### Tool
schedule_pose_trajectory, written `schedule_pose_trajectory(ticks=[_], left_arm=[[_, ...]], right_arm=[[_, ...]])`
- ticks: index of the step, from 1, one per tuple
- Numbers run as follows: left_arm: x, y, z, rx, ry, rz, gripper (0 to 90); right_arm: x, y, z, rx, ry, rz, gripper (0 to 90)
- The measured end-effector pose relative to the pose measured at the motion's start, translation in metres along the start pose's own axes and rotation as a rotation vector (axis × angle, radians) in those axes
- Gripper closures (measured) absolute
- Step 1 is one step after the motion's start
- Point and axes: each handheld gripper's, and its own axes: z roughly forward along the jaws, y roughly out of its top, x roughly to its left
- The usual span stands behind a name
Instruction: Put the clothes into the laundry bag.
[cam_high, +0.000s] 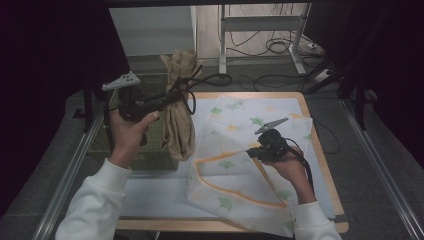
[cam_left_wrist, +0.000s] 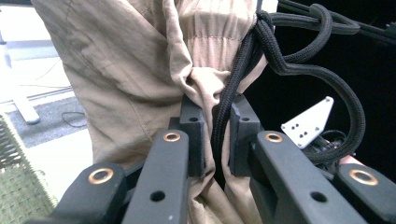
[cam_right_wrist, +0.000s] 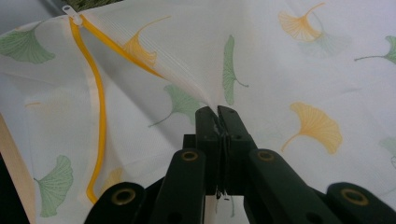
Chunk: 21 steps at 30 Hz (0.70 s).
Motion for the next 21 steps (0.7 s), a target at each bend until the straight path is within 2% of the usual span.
schedule_pose_trajectory(ticks=[21], left_arm=[[-0.02,-0.008,0.016,0.025,-0.081,0.009,79.5]], right_arm=[[-0.001,0.0,-0.001,-0.006,0.001,0.0,86.3]])
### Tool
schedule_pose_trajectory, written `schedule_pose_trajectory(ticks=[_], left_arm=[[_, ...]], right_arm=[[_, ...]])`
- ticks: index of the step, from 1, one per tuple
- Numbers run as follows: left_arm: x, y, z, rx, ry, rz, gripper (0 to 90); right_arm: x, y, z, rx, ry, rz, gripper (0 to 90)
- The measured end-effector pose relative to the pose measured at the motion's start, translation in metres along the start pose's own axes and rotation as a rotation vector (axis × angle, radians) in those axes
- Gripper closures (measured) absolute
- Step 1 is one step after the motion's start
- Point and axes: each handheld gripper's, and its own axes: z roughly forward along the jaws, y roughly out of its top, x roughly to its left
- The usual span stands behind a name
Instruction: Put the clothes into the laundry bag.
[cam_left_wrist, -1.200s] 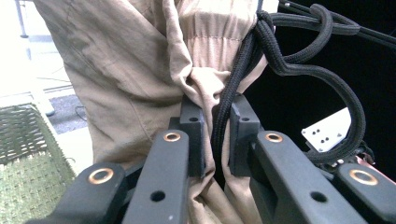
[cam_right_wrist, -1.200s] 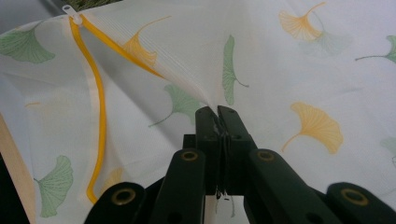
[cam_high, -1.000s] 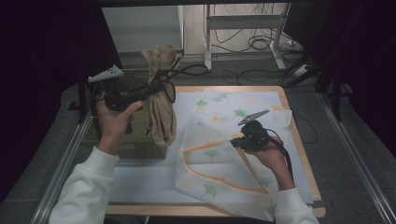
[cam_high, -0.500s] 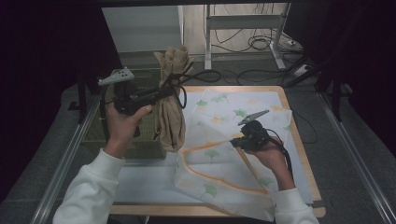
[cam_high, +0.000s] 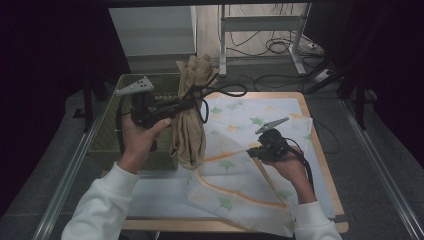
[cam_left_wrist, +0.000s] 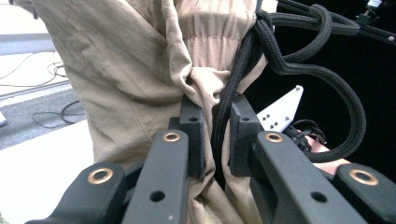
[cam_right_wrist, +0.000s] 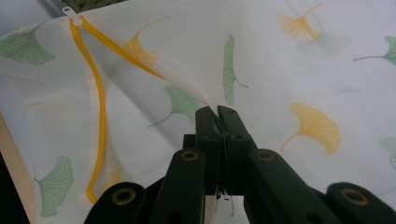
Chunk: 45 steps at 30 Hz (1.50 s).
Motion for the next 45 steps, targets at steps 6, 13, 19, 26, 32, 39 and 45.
schedule_pose_trajectory(ticks=[6,13,19,26,32,39,45], left_arm=[[-0.004,-0.006,0.003,0.011,-0.015,0.002,79.5],[-0.009,-0.008,0.005,0.019,-0.036,0.005,79.5],[-0.012,-0.011,0.011,0.042,-0.048,0.003,79.5],[-0.02,-0.014,0.019,0.059,-0.074,0.018,79.5],[-0.023,-0.018,0.022,0.067,-0.086,0.009,79.4],[-0.027,-0.023,0.023,0.081,-0.099,0.008,79.4],[-0.03,-0.029,0.025,0.095,-0.111,0.016,79.4]], right_arm=[[0.0,0.0,-0.001,0.0,0.0,0.002,86.3],[-0.001,0.0,-0.001,-0.002,0.0,0.005,86.3],[-0.001,0.0,-0.001,-0.004,-0.003,0.005,86.3],[-0.001,0.0,-0.002,-0.005,-0.001,0.003,86.3],[-0.001,0.0,-0.001,-0.003,0.001,0.003,86.3],[-0.001,0.0,-0.003,-0.014,-0.007,-0.001,86.3],[0.0,0.001,-0.003,-0.019,-0.01,-0.008,86.4]])
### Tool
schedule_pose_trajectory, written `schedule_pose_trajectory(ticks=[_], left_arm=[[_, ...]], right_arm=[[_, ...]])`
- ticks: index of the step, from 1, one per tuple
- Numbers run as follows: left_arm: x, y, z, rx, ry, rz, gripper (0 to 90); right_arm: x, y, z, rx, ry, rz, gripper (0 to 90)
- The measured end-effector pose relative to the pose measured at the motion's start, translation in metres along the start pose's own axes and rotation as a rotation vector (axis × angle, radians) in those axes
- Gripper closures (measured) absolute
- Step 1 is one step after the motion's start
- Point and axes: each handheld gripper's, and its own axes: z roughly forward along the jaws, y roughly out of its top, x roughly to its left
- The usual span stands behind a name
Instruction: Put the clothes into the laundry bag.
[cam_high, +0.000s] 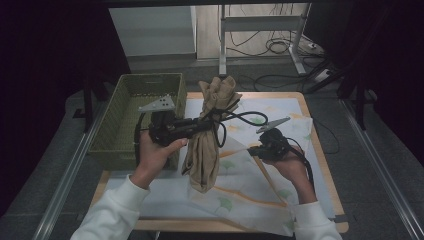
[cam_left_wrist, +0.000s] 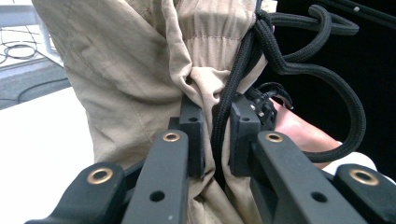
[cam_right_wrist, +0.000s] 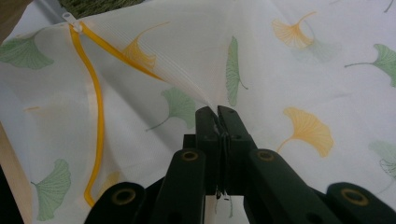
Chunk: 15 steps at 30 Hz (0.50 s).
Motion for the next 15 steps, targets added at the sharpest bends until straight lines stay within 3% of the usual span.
schedule_pose_trajectory(ticks=[15], left_arm=[[-0.004,-0.014,0.005,0.034,-0.005,0.002,79.4]], right_arm=[[-0.002,-0.001,0.002,0.005,-0.002,0.013,86.4]])
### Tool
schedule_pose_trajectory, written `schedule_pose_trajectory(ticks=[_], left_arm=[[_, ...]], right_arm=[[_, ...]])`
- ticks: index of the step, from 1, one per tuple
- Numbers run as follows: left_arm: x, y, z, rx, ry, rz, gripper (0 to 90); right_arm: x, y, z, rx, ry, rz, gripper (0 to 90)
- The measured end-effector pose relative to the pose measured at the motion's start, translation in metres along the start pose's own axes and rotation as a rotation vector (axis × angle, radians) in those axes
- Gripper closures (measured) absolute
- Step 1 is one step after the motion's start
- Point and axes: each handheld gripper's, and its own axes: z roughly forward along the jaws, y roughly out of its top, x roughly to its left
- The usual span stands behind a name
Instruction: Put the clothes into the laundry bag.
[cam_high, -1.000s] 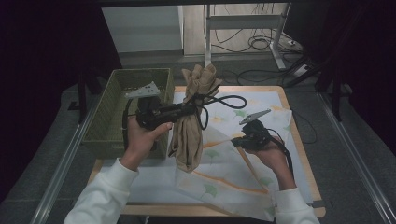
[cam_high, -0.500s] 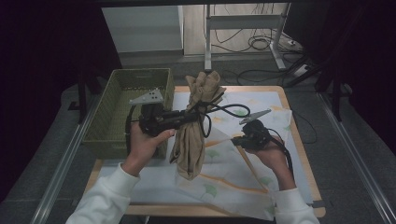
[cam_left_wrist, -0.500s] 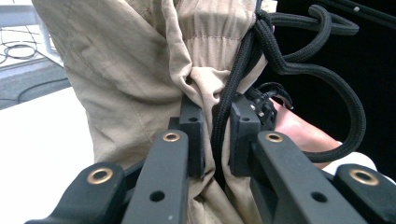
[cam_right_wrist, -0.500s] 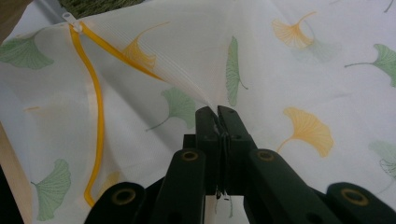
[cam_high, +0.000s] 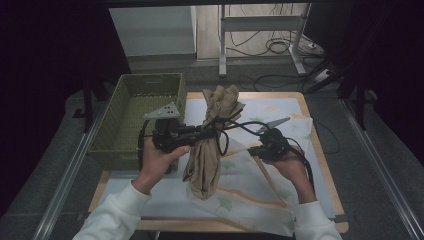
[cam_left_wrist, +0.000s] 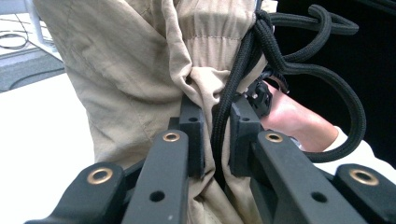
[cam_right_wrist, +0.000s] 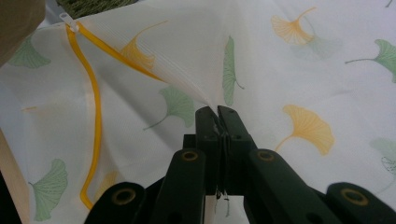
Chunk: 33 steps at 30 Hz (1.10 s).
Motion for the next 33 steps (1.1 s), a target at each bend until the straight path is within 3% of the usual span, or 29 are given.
schedule_pose_trajectory(ticks=[17,33], left_arm=[[-0.007,-0.015,-0.003,0.016,-0.024,-0.002,79.4],[-0.017,-0.035,0.004,0.07,-0.052,0.003,79.4]], right_arm=[[0.0,0.0,0.002,0.003,0.0,-0.004,86.4],[0.001,0.001,0.001,-0.007,-0.008,-0.003,86.3]])
